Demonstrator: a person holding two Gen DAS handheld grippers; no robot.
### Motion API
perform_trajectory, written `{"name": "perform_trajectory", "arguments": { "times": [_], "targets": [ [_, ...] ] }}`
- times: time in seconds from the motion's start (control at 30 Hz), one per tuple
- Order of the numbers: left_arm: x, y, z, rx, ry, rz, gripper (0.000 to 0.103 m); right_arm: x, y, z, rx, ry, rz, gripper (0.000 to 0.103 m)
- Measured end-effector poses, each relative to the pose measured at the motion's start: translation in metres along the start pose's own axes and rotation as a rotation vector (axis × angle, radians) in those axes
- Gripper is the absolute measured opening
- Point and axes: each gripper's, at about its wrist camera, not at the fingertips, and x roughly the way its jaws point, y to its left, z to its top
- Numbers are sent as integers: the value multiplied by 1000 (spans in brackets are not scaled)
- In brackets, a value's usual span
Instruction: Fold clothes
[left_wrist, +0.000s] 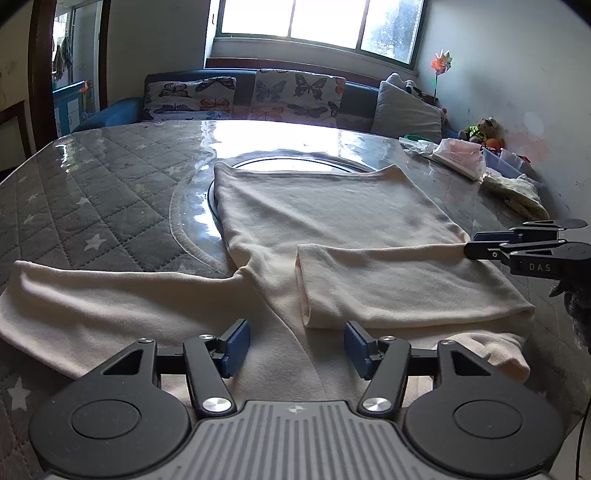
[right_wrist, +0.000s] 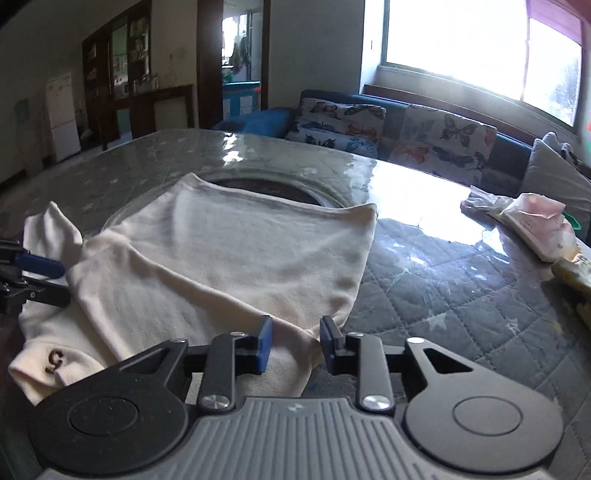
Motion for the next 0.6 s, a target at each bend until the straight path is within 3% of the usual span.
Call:
{"name": "perform_trajectory", "arguments": {
  "times": [0.2, 0.5, 0.6],
  "targets": [
    [0, 0, 0, 3, 3, 1, 61, -4, 2, -1, -24, -14, -27, 6],
    [0, -1, -1, 10, 0, 2, 61, -14, -16, -11, 74, -26, -54, 5],
    [1, -2, -1, 12, 1, 4, 62, -15, -15, -11, 79, -26, -57, 11]
  ]
}}
